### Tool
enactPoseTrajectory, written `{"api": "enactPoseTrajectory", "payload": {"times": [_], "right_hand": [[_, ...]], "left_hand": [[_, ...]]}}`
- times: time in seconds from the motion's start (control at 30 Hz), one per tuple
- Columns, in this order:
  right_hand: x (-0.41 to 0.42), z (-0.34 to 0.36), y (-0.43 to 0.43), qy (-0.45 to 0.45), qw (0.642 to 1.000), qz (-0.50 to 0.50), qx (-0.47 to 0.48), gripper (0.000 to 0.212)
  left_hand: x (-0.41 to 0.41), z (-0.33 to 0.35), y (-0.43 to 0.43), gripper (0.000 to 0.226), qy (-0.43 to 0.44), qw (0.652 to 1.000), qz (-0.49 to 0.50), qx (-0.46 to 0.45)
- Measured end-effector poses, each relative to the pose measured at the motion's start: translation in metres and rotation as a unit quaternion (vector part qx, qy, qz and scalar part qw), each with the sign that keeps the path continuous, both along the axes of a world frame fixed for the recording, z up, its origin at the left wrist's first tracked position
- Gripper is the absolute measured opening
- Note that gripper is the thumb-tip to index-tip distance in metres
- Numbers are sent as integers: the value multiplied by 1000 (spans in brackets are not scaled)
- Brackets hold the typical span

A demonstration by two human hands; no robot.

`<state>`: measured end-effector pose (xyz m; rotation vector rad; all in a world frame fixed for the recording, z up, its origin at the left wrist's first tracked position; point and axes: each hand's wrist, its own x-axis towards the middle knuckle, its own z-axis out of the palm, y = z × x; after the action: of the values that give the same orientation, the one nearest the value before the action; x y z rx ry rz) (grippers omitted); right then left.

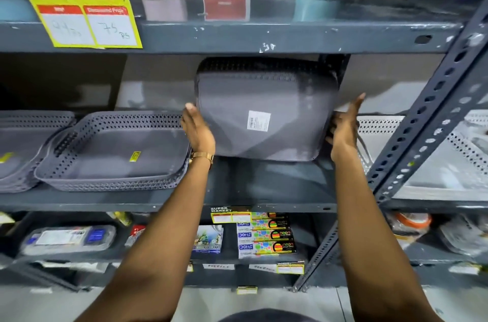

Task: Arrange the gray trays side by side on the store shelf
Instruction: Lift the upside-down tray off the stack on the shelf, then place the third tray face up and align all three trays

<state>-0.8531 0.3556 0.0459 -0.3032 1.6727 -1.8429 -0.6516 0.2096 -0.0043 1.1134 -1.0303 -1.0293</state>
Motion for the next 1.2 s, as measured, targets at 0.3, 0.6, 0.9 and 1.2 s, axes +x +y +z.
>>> {"api": "enactPoseTrajectory", "payload": {"times": [0.3, 0.6, 0.9, 1.2], "right_hand": [[-35, -33, -2, -30, 995, 39, 84, 65], [-22, -57, -10, 86, 957, 143, 236, 58], [2, -68, -28, 261, 921, 43, 287, 47], [170, -58, -68, 442, 848, 157, 248, 53]], "left_hand": [[62, -8, -12, 56, -12, 995, -60, 79], [69, 0, 8, 23, -346, 929, -128, 29], [80, -26, 17, 37, -581, 810, -75, -25], [227, -16, -20, 43, -585, 796, 64, -142]]}}
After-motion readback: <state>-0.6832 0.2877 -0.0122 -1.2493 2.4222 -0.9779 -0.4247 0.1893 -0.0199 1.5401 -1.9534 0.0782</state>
